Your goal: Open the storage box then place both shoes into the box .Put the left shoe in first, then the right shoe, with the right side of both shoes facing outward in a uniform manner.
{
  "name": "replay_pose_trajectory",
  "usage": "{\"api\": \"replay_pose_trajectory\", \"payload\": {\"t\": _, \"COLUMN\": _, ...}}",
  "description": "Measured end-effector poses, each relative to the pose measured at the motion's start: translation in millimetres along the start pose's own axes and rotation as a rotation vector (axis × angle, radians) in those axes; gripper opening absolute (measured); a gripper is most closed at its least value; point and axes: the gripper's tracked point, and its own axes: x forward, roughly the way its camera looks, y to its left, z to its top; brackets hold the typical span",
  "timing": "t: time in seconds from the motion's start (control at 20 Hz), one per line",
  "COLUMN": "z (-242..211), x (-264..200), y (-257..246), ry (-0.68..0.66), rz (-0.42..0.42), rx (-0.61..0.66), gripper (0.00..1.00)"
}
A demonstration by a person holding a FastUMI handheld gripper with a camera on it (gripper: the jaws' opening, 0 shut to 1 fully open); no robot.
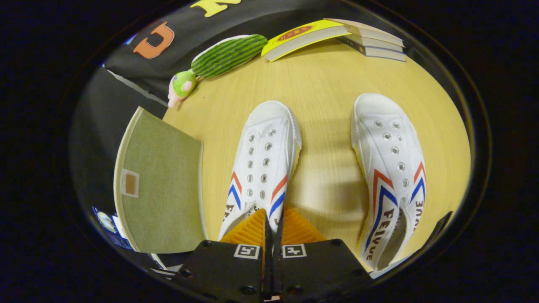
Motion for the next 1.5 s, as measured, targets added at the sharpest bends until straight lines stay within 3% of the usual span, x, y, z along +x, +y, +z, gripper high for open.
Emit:
{"api": "replay_pose_trajectory", "payload": {"t": 0.2, "z": -9.7, "x": -20.2, "y": 12.4, "ry": 0.01, "rz": 0.057, "rx": 0.048, "gripper": 0.06}}
{"api": "replay_pose_trajectory", "payload": {"t": 0.45, "z": -8.0, "x": -77.5, "y": 42.5, "ry": -0.06, "rz": 0.128, "rx": 0.048, "gripper": 0.06}}
{"api": "replay_pose_trajectory", "payload": {"t": 0.7, "z": -8.1, "x": -151.4, "y": 91.5, "ry": -0.143, "rz": 0.161, "rx": -0.021, "gripper": 0.06}}
{"api": "replay_pose_trajectory", "payload": {"t": 0.9, "z": -14.1, "x": -186.0, "y": 160.4, "ry": -0.172, "rz": 0.182, "rx": -0.105, "gripper": 0.05}}
{"api": "replay_pose_trajectory", "payload": {"t": 1.1, "z": -16.9, "x": -179.0, "y": 222.8, "ry": -0.155, "rz": 0.188, "rx": -0.176, "gripper": 0.05}}
{"api": "replay_pose_trajectory", "payload": {"t": 1.35, "z": -22.1, "x": -130.2, "y": 285.6, "ry": -0.084, "rz": 0.244, "rx": -0.148, "gripper": 0.05}}
{"api": "replay_pose_trajectory", "payload": {"t": 1.5, "z": -31.8, "x": -91.2, "y": 300.5, "ry": -0.011, "rz": 0.235, "rx": -0.145, "gripper": 0.05}}
